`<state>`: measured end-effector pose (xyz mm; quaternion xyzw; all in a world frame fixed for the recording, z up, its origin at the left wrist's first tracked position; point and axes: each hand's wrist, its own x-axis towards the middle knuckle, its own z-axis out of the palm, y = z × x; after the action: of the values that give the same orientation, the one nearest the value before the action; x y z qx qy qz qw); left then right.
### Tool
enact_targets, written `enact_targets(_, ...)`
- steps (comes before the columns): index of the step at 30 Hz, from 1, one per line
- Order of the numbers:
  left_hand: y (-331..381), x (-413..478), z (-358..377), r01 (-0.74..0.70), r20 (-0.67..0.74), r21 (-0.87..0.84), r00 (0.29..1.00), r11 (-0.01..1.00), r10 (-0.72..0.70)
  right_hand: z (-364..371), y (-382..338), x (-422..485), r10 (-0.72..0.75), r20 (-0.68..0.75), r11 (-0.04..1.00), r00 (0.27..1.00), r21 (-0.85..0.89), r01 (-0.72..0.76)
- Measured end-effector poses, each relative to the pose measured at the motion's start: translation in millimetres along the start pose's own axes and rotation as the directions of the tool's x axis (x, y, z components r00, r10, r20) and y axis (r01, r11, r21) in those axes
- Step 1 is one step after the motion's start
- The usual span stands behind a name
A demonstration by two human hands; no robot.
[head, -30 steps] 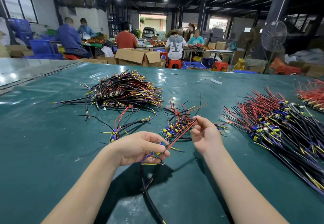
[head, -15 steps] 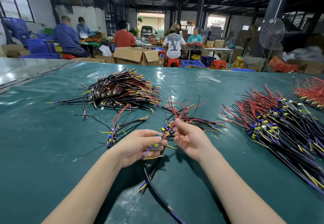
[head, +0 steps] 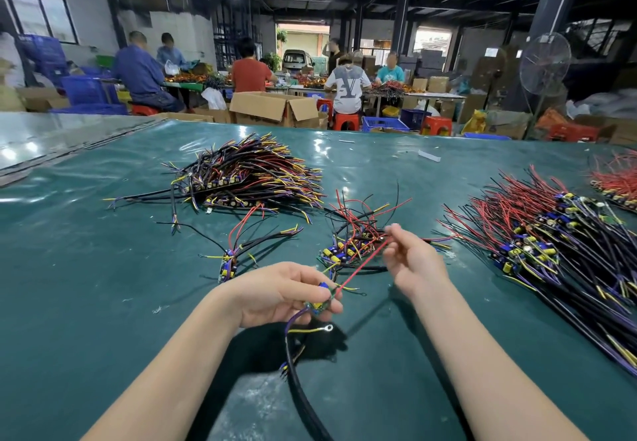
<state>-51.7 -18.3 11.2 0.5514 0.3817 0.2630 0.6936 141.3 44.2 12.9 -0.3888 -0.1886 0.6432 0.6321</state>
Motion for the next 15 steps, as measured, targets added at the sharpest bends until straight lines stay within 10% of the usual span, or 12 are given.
enact_targets(3,-2.9,1.1,-0.3,-0.051,-0.033,-0.006,0.998,0.999,0.051,-16.3,-8.0,9.6,-0.034,-0.162,0.988,0.986,0.140,0.058)
enact_targets(7,-1.2,12.2,-4.8,-0.392,-0.478,-0.215,0.841,0.894,0.254,-1.4,2.8,-7.3,-0.060,0.051,0.964,0.997,-0.255,0.071)
enact_targets(11,-3.7,17.0,-13.6,-0.579,-0.701,-0.038,0.596,0.815,0.391,21.0,29.6,-33.8,0.196,0.436,0.440,0.879,-0.840,0.319)
enact_targets(15,-6.2,25.0,-9.1,-0.638,-0.740,0.012,0.512,0.770,0.436,25.3,46.5,-38.0,0.099,0.582,0.150,0.807,-0.810,0.567)
